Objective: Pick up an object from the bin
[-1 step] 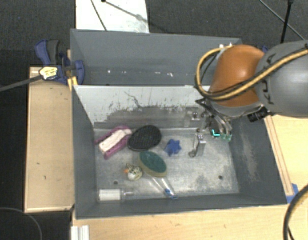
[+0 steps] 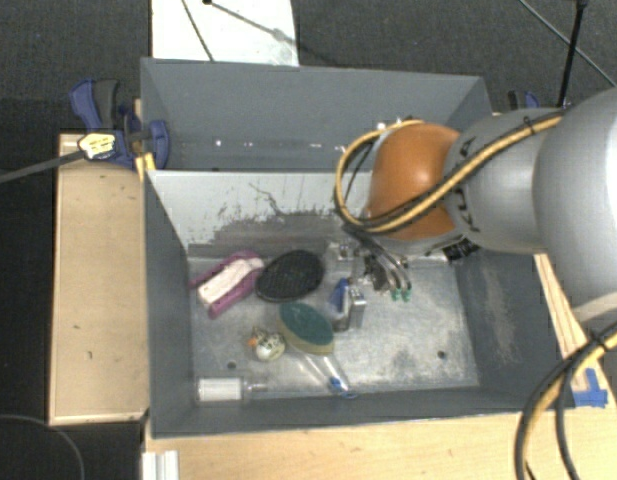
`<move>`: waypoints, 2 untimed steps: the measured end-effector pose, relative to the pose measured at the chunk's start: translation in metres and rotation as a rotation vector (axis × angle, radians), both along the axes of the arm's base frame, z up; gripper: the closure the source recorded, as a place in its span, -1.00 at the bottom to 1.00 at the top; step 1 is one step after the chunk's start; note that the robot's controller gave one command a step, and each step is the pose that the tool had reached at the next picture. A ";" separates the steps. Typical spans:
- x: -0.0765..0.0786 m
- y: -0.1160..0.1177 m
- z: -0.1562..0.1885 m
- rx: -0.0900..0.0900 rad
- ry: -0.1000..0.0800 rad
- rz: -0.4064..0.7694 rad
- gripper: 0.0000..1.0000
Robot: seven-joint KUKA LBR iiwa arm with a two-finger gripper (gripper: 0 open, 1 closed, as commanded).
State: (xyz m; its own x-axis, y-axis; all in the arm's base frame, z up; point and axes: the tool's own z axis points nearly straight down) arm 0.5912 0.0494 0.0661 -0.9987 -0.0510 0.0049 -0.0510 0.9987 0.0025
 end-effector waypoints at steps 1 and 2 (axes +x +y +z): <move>-0.081 -0.007 0.004 -0.002 0.000 0.103 -1.00; -0.048 -0.053 0.005 -0.004 -0.011 0.090 -1.00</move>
Offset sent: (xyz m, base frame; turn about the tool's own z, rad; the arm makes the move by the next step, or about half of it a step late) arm -0.0783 -0.0069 0.0040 -0.1034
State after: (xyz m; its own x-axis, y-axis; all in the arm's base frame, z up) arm 0.5430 -0.0035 0.0707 -0.9901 -0.1402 -0.0055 -0.1401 0.9901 -0.0029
